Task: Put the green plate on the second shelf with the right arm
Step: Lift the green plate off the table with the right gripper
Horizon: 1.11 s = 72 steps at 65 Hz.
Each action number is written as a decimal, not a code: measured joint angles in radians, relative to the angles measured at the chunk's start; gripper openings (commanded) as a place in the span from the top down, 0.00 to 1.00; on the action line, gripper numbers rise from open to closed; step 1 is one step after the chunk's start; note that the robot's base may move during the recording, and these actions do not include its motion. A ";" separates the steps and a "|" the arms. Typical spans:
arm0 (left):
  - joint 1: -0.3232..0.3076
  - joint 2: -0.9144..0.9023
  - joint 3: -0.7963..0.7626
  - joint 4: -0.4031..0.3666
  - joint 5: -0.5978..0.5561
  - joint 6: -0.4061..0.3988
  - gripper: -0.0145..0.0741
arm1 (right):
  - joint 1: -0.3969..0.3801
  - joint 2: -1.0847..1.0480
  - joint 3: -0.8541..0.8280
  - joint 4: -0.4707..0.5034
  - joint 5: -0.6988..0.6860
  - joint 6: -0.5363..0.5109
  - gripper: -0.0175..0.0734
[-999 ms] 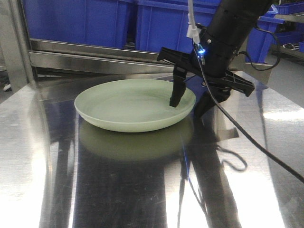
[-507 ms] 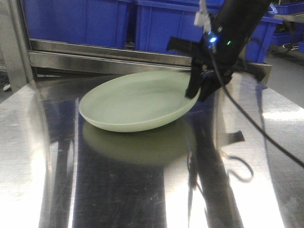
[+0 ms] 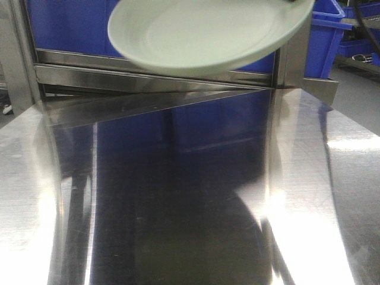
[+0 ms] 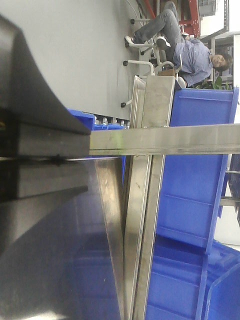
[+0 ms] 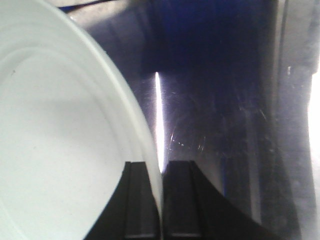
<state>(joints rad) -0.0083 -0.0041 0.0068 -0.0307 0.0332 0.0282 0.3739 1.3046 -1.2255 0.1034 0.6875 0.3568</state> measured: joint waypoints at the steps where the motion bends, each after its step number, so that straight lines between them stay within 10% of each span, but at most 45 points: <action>1: 0.000 0.000 0.000 0.000 0.000 0.000 0.69 | 0.003 -0.016 0.010 -0.002 -0.002 0.000 0.75; 30: 0.000 0.000 0.000 0.000 0.000 0.000 0.69 | 0.049 -0.544 0.274 -0.019 0.015 -0.004 0.75; 58: 0.000 0.000 0.000 0.000 0.000 0.000 0.69 | 0.049 -0.699 0.287 -0.340 0.020 -0.008 0.75; 72: 0.000 0.000 0.000 0.000 0.000 0.000 0.69 | -0.122 -0.766 0.403 -0.381 -0.174 0.007 0.75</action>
<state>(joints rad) -0.0083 -0.0041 0.0068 -0.0307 0.0332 0.0282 0.2514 0.5388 -0.8230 -0.2775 0.5133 0.3637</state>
